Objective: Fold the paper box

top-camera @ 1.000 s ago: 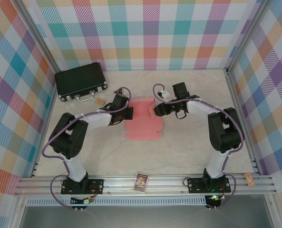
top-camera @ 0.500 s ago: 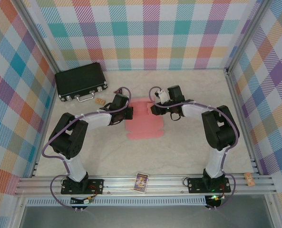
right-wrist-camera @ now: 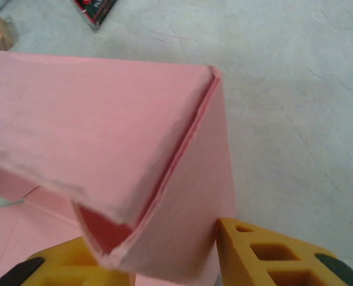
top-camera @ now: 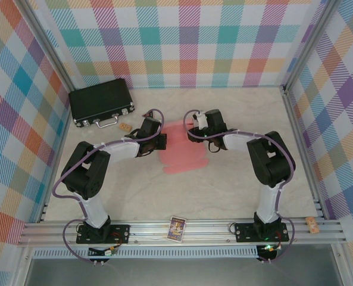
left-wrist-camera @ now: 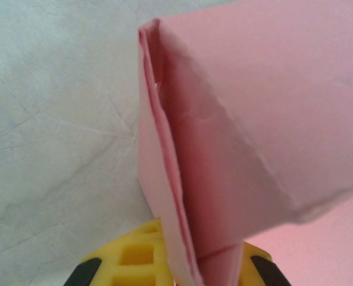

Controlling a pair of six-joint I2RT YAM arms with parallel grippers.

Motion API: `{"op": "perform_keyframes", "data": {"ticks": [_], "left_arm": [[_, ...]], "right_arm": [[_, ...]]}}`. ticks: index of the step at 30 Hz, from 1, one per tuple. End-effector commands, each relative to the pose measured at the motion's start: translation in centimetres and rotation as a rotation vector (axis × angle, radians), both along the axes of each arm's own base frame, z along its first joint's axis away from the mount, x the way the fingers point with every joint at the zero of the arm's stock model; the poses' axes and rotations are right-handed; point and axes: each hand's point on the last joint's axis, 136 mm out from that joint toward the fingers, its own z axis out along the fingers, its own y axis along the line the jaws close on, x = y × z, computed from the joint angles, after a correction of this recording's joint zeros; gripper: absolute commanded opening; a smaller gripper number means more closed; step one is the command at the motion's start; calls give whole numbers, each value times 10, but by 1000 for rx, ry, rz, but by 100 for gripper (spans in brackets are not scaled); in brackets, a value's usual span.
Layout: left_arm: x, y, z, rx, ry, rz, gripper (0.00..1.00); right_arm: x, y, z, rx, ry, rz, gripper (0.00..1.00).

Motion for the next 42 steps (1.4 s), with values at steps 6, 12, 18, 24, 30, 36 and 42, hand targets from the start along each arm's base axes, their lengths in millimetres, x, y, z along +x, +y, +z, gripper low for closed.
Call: {"op": "perform_keyframes", "data": {"ticks": [6, 12, 18, 24, 30, 36, 42], "left_arm": [[-7, -19, 8, -56, 21, -93, 0], [-10, -23, 10, -71, 37, -113, 0], [-13, -27, 14, -102, 55, -109, 0], [-18, -32, 16, -141, 86, -112, 0], [-21, -35, 17, -156, 111, -110, 0], [-20, -35, 14, -152, 128, -105, 0], [-18, -36, 15, -144, 131, -108, 0]], "right_arm": [[5, 4, -15, 9, 52, -73, 25], [6, 7, -15, 18, 57, -72, 26], [8, 1, -21, -7, 66, -124, 26], [12, -9, -26, -30, 72, -197, 18], [11, -10, -29, -49, 93, -202, 19], [9, -5, -32, -86, 117, -165, 21], [10, -7, -36, -199, 88, -185, 15]]}}
